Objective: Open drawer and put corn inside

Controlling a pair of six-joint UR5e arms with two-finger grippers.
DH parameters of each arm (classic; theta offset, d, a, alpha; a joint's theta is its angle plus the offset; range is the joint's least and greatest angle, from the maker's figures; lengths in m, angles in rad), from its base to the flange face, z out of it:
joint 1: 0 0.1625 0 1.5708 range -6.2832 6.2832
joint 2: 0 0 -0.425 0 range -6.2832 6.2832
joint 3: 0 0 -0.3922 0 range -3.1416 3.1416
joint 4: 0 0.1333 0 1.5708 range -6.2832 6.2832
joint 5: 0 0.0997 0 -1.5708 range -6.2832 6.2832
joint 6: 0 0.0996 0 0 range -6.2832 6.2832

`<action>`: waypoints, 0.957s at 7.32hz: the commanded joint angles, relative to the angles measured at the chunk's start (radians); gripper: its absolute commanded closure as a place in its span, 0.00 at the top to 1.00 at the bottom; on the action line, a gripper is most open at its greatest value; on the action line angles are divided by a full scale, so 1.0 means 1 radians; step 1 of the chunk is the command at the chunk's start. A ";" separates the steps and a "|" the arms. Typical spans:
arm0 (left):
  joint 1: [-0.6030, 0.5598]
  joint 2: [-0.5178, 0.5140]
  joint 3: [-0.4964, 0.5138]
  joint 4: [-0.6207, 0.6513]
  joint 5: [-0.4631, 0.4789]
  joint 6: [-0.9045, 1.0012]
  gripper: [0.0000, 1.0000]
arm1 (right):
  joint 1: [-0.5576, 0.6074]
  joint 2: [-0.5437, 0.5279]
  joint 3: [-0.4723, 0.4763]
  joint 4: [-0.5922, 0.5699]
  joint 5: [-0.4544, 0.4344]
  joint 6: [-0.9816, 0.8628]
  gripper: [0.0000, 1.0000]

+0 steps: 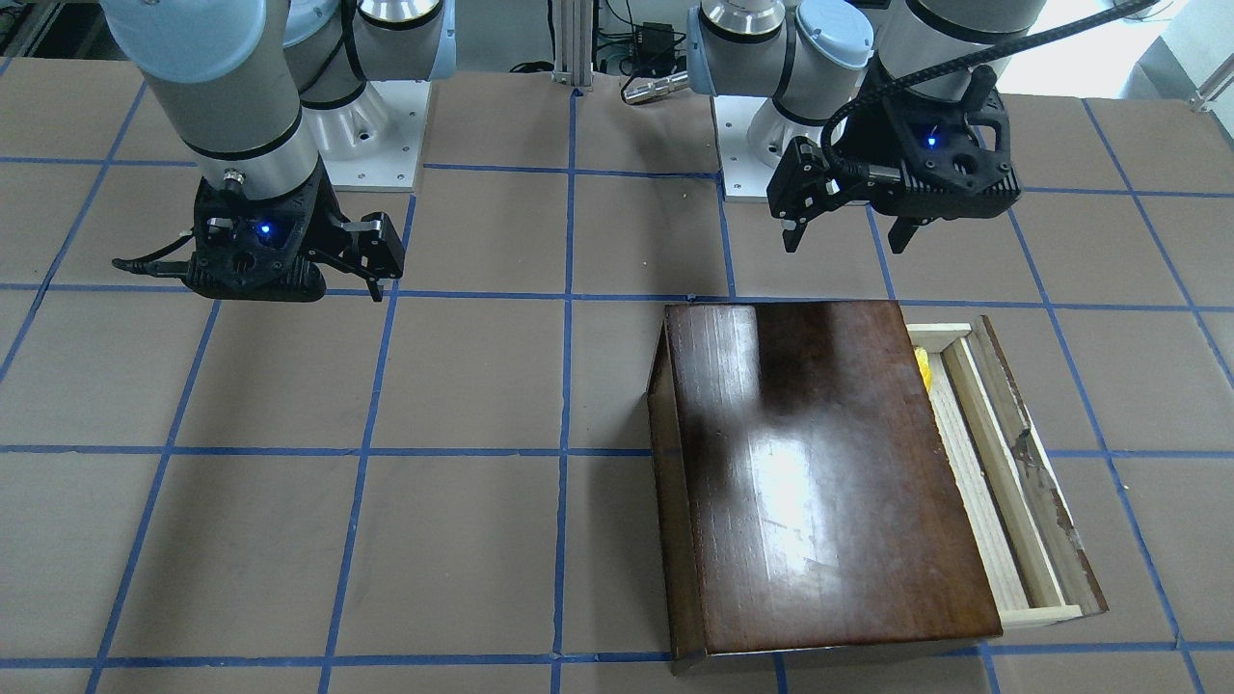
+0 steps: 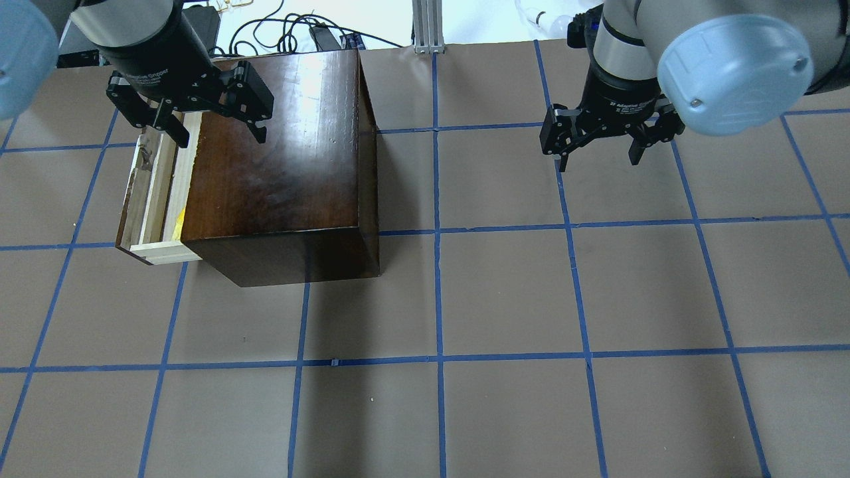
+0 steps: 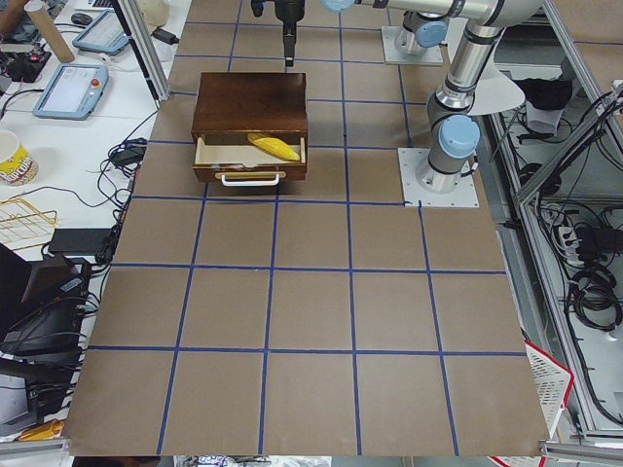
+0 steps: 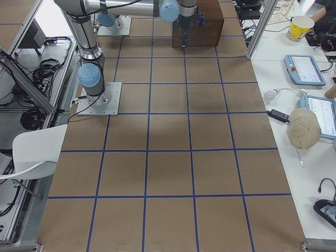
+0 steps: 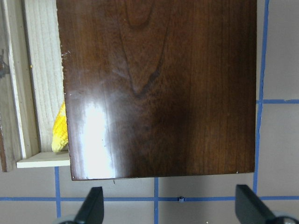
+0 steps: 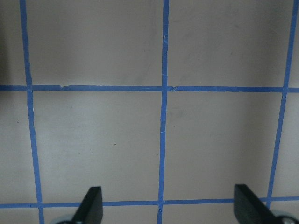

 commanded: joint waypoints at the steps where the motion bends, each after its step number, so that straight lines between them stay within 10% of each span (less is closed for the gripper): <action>1: 0.005 0.004 -0.009 0.032 0.003 0.049 1.00 | 0.000 0.000 0.000 -0.001 -0.002 0.000 1.00; 7: 0.031 0.001 -0.008 0.032 -0.003 0.111 1.00 | 0.000 0.000 0.000 0.000 -0.002 0.000 1.00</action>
